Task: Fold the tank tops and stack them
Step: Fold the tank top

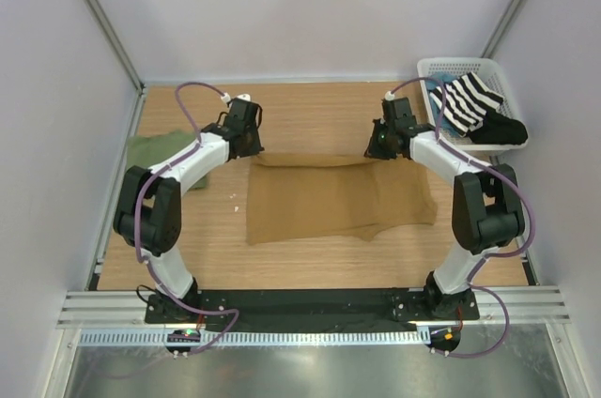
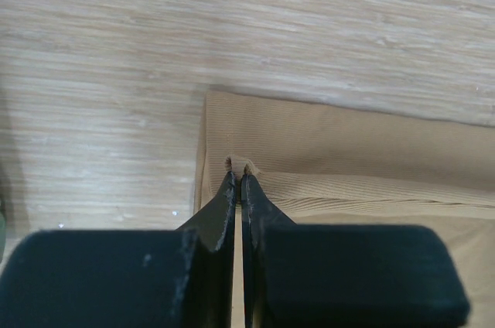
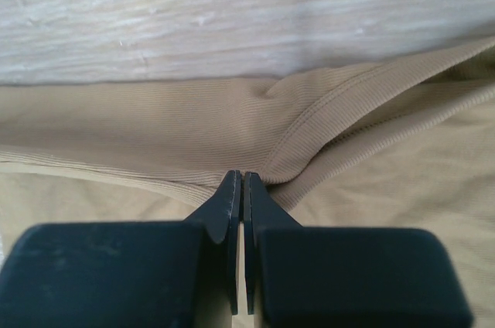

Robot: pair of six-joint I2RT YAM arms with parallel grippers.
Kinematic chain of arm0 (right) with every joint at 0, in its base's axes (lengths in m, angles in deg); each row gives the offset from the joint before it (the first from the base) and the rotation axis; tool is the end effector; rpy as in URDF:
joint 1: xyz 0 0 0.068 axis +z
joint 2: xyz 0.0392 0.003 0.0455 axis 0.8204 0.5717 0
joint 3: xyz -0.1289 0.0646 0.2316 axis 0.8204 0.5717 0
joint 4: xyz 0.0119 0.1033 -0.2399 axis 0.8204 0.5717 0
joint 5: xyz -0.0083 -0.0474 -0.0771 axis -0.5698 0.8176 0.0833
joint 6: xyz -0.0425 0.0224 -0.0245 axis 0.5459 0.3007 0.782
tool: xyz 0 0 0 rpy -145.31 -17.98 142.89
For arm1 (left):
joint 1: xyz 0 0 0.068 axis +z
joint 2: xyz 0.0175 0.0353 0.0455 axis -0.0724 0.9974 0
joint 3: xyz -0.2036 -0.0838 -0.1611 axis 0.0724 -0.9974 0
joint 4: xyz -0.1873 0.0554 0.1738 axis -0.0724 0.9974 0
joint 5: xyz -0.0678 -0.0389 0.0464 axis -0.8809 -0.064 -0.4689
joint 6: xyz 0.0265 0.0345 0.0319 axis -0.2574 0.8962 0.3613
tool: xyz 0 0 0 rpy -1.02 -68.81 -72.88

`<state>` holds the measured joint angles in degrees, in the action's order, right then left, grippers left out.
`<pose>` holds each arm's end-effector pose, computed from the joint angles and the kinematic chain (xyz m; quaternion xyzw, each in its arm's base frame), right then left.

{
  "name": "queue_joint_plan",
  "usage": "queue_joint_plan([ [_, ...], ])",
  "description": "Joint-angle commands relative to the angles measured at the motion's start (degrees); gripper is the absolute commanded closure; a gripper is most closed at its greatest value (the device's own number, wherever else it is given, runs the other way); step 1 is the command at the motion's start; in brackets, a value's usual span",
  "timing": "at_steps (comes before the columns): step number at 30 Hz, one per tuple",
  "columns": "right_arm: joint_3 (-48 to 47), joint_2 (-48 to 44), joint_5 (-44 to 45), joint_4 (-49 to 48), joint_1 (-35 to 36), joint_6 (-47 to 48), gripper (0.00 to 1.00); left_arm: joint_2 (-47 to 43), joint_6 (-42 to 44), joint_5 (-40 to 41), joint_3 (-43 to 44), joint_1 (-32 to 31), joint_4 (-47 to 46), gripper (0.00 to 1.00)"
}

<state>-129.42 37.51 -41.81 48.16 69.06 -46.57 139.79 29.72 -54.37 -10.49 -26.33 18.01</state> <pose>0.3602 0.0916 0.2193 0.0771 0.9392 0.1371 0.3053 0.3639 -0.1407 0.2274 -0.0952 0.9317 -0.0630 0.3447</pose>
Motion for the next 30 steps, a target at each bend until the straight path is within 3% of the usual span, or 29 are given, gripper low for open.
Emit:
queue_joint_plan([
  [1, 2.2, -4.2, 1.9, -1.5, 0.7, -0.4, 0.99, -4.5, 0.2, 2.7, -2.4, -0.6, -3.1, 1.00],
  [27, 18.9, -9.7, 8.6, -8.3, 2.5, -8.0, 0.96, -6.7, -7.3, 8.6, -15.9, -5.2, -5.8, 1.00],
  [30, 20.3, -10.7, 9.8, -8.9, 3.2, -8.8, 0.89, -7.2, -7.6, 9.2, -16.9, -5.3, -6.1, 1.00],
])
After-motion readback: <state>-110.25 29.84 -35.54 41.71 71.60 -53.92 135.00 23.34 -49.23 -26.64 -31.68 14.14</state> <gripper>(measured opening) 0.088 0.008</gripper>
